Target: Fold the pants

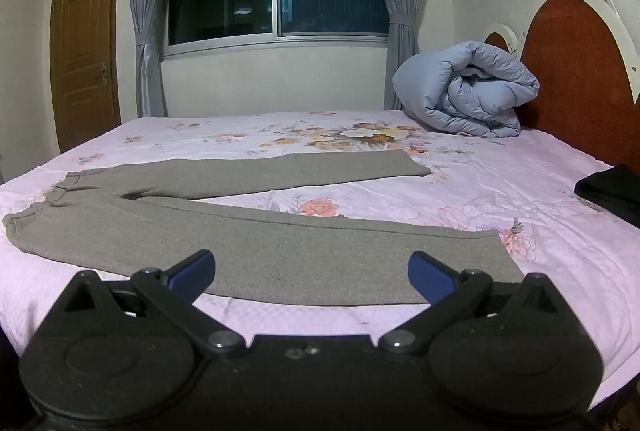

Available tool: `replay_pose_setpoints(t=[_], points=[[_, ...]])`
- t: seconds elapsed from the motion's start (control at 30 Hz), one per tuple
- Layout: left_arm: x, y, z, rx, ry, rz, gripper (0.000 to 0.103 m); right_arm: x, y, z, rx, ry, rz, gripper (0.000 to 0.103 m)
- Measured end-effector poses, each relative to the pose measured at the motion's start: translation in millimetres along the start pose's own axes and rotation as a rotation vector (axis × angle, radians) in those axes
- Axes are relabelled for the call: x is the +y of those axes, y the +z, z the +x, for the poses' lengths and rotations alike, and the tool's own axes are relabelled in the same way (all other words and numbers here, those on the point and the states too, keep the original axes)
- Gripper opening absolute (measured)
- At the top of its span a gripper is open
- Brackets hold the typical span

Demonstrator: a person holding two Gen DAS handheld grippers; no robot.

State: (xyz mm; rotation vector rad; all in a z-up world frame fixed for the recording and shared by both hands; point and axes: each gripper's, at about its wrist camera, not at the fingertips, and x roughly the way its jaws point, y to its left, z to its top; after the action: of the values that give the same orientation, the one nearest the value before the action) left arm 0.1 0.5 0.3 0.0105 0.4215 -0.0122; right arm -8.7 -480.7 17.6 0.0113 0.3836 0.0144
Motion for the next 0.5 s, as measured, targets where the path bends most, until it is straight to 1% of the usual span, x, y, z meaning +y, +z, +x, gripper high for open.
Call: replay_pose_setpoints(t=[0.23, 0.5], points=[[-2.4, -0.9, -0.6, -0.007, -0.004, 0.014, 0.103, -0.2, -0.2, 0.5, 0.003, -0.001, -0.002, 0.097], [6.0, -2.9, 3.7, 0.0, -0.005, 0.005, 0.103, 0.1, -0.4, 1.0, 0.003, -0.001, -0.003, 0.097]])
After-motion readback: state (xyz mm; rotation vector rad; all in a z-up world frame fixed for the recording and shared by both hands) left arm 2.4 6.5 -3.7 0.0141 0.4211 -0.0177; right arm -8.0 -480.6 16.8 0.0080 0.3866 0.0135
